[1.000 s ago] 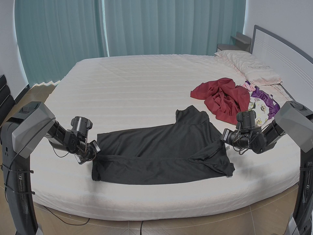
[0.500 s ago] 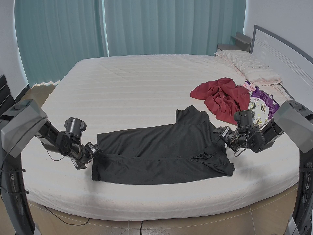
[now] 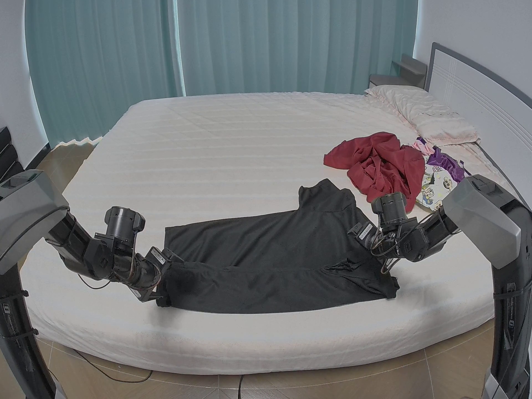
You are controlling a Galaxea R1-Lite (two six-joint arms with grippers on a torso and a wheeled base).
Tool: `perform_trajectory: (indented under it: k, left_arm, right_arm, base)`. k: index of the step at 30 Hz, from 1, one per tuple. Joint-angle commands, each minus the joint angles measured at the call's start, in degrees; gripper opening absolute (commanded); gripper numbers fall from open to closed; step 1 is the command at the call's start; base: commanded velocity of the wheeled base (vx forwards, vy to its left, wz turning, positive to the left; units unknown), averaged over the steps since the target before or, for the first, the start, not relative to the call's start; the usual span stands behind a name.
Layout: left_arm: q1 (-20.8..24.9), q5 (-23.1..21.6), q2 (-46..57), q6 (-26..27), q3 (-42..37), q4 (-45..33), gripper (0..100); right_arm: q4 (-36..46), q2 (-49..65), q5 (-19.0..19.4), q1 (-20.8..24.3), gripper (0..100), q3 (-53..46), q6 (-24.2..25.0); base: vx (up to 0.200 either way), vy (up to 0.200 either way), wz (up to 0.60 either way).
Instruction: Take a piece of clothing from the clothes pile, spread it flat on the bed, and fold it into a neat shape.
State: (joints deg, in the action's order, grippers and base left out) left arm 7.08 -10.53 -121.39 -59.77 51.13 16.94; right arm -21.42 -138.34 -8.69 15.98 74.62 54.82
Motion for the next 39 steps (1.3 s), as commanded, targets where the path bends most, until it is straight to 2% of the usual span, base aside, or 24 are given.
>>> perform_trajectory:
  k: [1, 6, 16, 17, 31, 37, 38, 39]
  left_arm:
    - [1.27, 0.34, -0.95, 0.09, -3.93, 3.53, 100]
    - [1.97, 0.95, -1.13, 0.27, -6.48, 8.19, 100]
    - [2.15, 1.04, -1.21, 0.27, -6.57, 8.19, 100]
    - [2.15, 1.04, -1.21, 0.27, -6.57, 8.28, 100]
    - [2.06, 1.13, -1.21, 0.36, -6.57, 8.28, 100]
    - [2.15, 1.04, -1.13, 0.36, -6.83, 8.28, 100]
    - [2.06, 1.04, -1.13, 0.27, -6.83, 8.28, 100]
    - [2.15, 1.04, -1.13, 0.36, -6.83, 8.28, 100]
  right_arm:
    - [0.06, -3.34, -0.19, -0.51, 100, 1.32, 0.11]
    - [0.06, -3.96, -0.27, -1.57, 100, 2.11, 0.11]
    - [0.06, -4.57, -0.19, -2.36, 100, 3.08, 0.11]
    - [-0.03, -4.75, -0.19, -2.36, 0, 3.69, 0.2]
    - [0.24, -1.67, -0.98, -2.18, 0, 1.76, 0.29]
    - [0.24, -1.85, -0.98, -4.03, 0, 1.58, -0.86]
    - [0.24, -1.85, -0.89, -4.38, 100, 1.58, -1.3]
    - [0.24, -1.76, -0.45, -4.82, 100, 1.49, -1.74]
  base:
    - [0.0, 0.0, 0.0]
    - [0.0, 0.0, 0.0]
    - [0.0, 0.0, 0.0]
    - [0.0, 0.0, 0.0]
    - [0.0, 0.0, 0.0]
    - [0.0, 0.0, 0.0]
    - [0.0, 0.0, 0.0]
    - [0.0, 0.0, 0.0]
